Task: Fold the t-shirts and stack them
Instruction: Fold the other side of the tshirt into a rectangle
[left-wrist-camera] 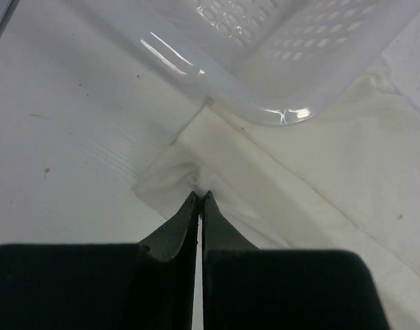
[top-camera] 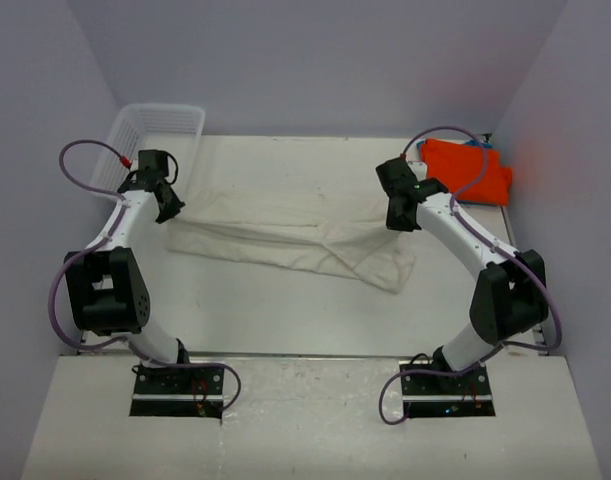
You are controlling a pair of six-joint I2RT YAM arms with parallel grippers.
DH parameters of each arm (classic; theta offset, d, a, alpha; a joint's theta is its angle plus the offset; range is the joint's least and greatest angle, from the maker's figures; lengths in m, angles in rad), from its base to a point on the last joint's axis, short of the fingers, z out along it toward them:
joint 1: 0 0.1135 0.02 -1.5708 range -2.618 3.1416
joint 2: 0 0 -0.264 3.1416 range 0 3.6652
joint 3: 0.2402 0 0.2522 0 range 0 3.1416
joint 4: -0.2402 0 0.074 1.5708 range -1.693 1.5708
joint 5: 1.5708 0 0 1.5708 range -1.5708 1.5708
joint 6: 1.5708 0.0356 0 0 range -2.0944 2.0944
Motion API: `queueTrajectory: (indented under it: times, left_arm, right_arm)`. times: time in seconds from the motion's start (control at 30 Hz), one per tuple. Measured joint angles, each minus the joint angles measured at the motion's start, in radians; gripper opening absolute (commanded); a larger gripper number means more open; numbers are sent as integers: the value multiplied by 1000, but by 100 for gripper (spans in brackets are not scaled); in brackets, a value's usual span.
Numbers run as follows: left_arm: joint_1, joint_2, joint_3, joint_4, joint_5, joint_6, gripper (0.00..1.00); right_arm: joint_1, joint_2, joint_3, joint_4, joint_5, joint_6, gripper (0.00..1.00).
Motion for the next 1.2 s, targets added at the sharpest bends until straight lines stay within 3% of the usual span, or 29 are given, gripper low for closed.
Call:
queueTrajectory:
  times: [0.77,0.83,0.9,0.93,1.03,1.2]
  left_arm:
    - [0,254,168,-10,-12,-13,1]
    - [0,264,175,-14,-12,-16,12]
    - [0,270,179,-16,-12,-19,34]
    - [-1,270,179,-16,-13,-16,56]
    - [-13,269,179,-21,-33,-21,100]
    - [-80,218,175,5,-97,-11,100]
  right_arm:
    - [-30,220,224,8,-47,-51,0]
    - [-36,232,235,8,-51,-54,0]
    - [-40,243,242,8,-57,-56,0]
    - [-41,248,245,8,-60,-58,0]
    - [-43,255,249,8,-71,-63,0]
    - [-44,256,260,8,-77,-66,0]
